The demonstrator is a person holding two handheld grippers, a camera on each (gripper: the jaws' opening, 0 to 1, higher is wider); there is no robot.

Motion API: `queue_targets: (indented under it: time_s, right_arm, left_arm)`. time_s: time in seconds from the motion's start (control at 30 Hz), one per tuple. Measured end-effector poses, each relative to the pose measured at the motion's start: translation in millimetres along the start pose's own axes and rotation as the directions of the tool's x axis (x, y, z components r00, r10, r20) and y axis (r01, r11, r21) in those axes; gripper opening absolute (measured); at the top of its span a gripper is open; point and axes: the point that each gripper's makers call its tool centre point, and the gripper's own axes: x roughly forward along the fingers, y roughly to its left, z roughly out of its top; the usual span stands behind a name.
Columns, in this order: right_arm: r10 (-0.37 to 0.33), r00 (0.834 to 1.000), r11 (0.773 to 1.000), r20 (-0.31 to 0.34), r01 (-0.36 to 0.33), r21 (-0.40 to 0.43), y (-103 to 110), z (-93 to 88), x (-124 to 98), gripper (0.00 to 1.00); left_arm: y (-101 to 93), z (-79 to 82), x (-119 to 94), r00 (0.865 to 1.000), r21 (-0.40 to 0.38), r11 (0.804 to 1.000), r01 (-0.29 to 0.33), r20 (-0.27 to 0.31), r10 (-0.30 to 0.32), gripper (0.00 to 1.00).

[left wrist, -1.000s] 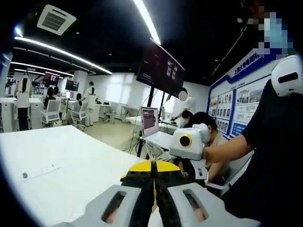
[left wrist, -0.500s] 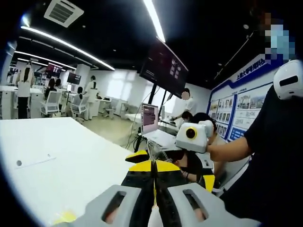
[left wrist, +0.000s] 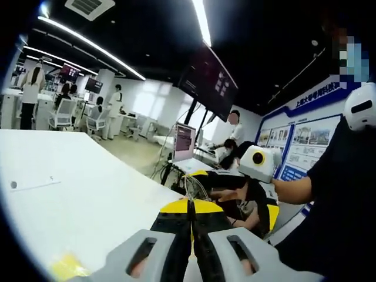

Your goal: Compare the silicone blocks by pressing each to a similar depth, holding the contact briefly, and releasing to observe deformation and rebound differences across the visible hardness samples.

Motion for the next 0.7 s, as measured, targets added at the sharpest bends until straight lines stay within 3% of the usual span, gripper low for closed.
queue_targets:
  time_s: [0.3,0.43,0.6,0.7]
  right_arm:
    - [-0.065,0.998,0.996,0.026,0.064,0.059,-4,-10.1,-27,0.96]
    - [-0.129,0.991,0.986,0.03,0.125,0.108,-10,-19.6,-41,0.96]
    - [-0.183,0.982,0.974,-0.052,0.189,0.129,-13,-47.9,-57,0.96]
    - [-0.195,0.98,0.967,-0.05,0.2,0.158,-11,-55.4,-66,0.96]
  left_arm:
    - [8.3,-7.3,14,1.0,-0.053,0.999,-0.009,0.005,0.009,0.0]
    - [14.5,-9.0,20,0.999,-0.139,0.99,-0.017,0.036,0.022,0.0]
    - [27.9,-11.8,29,0.997,-0.21,0.977,-0.027,0.068,0.042,0.0]
    - [33.8,-13.6,35,0.995,-0.237,0.971,-0.035,0.077,0.055,0.0]
